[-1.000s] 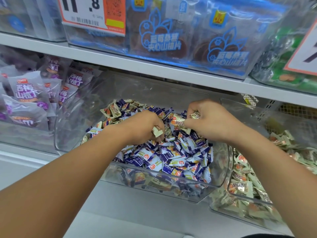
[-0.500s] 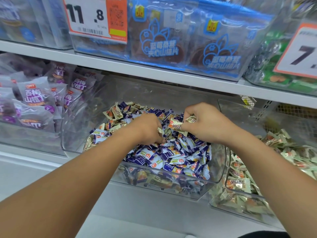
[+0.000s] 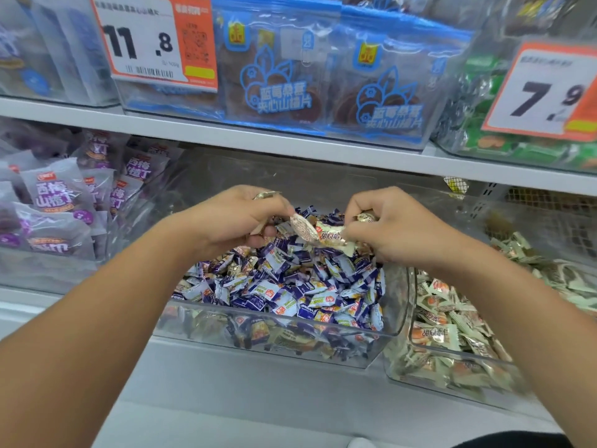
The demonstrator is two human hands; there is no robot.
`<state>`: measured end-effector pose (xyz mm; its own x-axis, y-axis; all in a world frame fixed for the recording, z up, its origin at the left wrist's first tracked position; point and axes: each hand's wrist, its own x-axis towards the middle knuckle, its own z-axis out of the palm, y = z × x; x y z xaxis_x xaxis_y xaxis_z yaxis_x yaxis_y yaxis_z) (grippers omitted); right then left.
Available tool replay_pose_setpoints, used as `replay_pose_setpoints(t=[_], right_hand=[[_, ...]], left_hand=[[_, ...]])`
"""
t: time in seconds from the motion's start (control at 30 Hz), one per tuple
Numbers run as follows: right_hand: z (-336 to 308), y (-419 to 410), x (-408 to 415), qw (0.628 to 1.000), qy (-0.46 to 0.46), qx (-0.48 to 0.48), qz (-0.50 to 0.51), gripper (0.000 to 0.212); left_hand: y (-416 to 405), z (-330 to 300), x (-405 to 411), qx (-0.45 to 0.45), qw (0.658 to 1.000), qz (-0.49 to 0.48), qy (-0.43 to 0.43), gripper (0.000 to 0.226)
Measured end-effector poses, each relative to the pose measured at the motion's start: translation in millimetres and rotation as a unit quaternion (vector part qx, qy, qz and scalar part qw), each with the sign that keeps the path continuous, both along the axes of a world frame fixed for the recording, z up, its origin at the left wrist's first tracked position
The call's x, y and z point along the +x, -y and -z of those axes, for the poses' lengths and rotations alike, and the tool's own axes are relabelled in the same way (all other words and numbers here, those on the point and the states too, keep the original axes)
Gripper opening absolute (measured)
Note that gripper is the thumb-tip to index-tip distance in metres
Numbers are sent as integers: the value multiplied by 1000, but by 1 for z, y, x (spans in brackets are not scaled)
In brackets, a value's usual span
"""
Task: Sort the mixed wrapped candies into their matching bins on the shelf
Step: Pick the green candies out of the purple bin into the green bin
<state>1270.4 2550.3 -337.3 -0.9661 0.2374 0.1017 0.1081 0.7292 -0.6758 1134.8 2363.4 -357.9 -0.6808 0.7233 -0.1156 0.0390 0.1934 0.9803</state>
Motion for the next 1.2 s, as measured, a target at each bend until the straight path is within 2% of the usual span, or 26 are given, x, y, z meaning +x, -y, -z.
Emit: replay_pose_setpoints(t=[0.13, 0.23, 0.3, 0.4, 0.53, 0.63, 0.77, 0.83, 0.9, 0.93, 1.03, 1.1, 1.17, 1.2], right_hand=[[-16, -15, 36, 976, 22, -214, 24, 11], [-20, -43, 64, 915, 58, -392, 74, 11], [-17, -64, 81, 867, 94, -476, 110, 10], [-7, -90, 100, 811, 108, -544, 185, 14], [0, -105, 117, 789, 82, -547, 267, 16], [4, -116, 125, 809, 41, -501, 305, 12], [12, -122, 125, 871, -6, -385, 303, 5], [13, -122, 121, 909, -15, -300, 289, 10], [12, -120, 117, 930, -22, -227, 289, 9], [12, -119, 115, 937, -22, -195, 290, 10], [14, -116, 109, 955, 7, -85, 285, 9], [11, -106, 105, 964, 42, 45, 257, 20], [2, -84, 98, 971, 4, 154, 184, 23], [-4, -66, 93, 975, -40, 175, 131, 19]], left_hand=[[-20, -10, 32, 64, 997, 24, 19, 17], [-49, -15, 57, 83, 996, 29, 22, 14], [-70, -16, 71, 78, 996, 40, 14, 13], [-103, -21, 89, 48, 995, 37, -77, 13], [-143, -25, 115, 8, 971, 71, -226, 14], [-160, -15, 125, -29, 936, 108, -333, 11], [-167, 0, 124, -32, 895, 127, -425, 12], [-167, 4, 120, -48, 884, 141, -443, 33], [-162, 3, 115, -60, 881, 157, -442, 58], [-157, 1, 113, -54, 885, 155, -435, 62], [-137, -1, 99, -18, 906, 113, -408, 50], [-118, -1, 84, -21, 912, 72, -402, 41], [-91, 3, 60, -57, 906, 23, -418, 30], [-75, 7, 46, -88, 901, -1, -425, 26]])
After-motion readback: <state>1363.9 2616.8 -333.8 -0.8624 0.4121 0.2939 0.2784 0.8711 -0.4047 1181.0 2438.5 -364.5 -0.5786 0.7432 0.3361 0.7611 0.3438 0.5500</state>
